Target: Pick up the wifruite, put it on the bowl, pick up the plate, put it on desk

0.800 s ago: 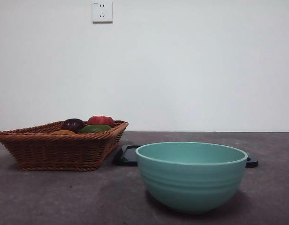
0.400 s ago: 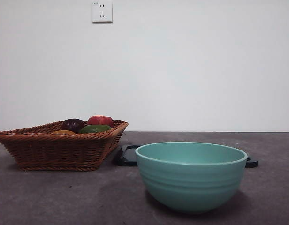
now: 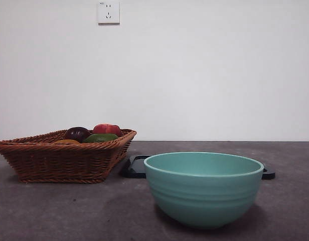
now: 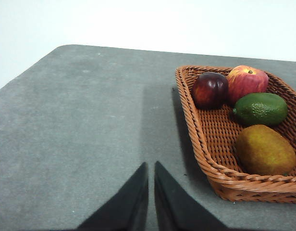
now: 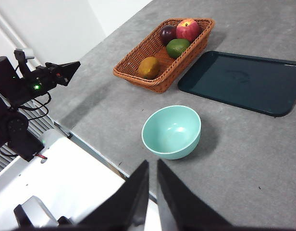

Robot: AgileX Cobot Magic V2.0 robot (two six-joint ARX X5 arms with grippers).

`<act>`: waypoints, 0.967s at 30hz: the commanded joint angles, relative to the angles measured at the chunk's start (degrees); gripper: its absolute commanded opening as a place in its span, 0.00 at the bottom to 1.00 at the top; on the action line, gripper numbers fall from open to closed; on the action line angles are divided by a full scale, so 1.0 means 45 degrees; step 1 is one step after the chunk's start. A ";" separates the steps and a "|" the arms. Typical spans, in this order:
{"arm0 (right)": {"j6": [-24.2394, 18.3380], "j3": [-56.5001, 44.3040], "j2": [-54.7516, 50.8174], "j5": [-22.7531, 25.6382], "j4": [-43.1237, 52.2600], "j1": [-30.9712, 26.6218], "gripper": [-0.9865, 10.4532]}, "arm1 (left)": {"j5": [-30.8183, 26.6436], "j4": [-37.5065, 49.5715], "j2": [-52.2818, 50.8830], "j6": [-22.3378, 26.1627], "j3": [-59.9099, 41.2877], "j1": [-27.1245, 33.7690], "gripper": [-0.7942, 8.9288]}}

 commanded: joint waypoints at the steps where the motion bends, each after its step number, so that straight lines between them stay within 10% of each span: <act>1: 0.0063 0.0199 -0.0010 0.0000 0.0136 0.0087 0.11 | -0.0029 -0.0083 -0.0024 -0.0029 -0.0262 0.0034 0.10; 22: 0.0058 0.0194 -0.0010 0.0005 0.0131 0.0053 0.11 | -0.0029 -0.0083 -0.0024 -0.0029 -0.0257 0.0034 0.10; 29: -0.1005 -0.0510 -0.0209 -0.0049 0.2045 -0.2555 0.11 | -0.0029 -0.0083 -0.0024 -0.0029 -0.0257 0.0034 0.10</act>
